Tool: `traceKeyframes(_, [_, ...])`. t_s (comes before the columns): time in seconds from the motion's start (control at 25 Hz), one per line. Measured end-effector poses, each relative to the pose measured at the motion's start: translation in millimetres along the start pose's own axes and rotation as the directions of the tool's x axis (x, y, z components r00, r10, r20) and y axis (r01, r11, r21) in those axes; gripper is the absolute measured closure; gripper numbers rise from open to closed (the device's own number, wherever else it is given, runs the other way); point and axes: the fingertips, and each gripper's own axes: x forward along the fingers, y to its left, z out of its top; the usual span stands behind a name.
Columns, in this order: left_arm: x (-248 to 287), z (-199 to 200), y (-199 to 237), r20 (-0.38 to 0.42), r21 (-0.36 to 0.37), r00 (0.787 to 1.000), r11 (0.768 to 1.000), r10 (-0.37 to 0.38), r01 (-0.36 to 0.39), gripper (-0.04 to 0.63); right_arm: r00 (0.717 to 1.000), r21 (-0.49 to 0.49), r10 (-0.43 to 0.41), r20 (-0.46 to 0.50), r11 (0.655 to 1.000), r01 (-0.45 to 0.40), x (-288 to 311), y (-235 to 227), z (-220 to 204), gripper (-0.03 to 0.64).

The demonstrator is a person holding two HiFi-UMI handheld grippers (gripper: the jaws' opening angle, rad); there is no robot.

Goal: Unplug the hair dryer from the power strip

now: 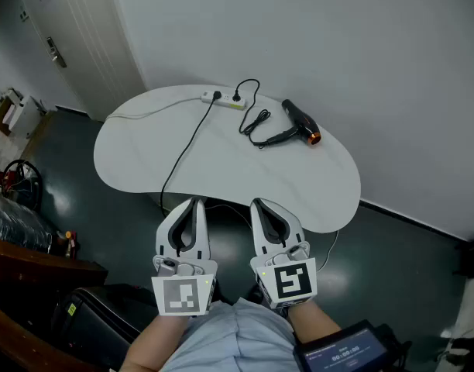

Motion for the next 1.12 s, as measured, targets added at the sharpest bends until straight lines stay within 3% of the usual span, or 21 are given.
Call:
traceKeyframes(0.16, [3, -1, 7, 0.011, -0.009, 1.0, 1.0, -0.005, 0.005, 0.596, 0.996, -0.009, 0.003, -0.091, 1.0, -0.004, 4, 3, -15, 0.617])
traceKeyframes(0.56, [14, 0, 55, 0.06, -0.055, 0.998, 0.998, -0.026, 0.029, 0.595, 0.998, 0.041, -0.02, -0.058, 0.999, 0.022, 63, 22, -9, 0.615])
traceKeyframes(0.88, [27, -13, 100, 0.029, -0.077, 0.999, 0.996, -0.035, 0.037, 0.596, 0.997, 0.001, -0.053, -0.06, 0.999, 0.054, 100, 34, 0, 0.615])
traceKeyframes(1.12, [64, -34, 105, -0.027, -0.067, 0.999, 0.997, -0.041, 0.04, 0.597, 0.99, 0.002, -0.087, -0.113, 0.996, 0.088, 118, 4, -25, 0.615])
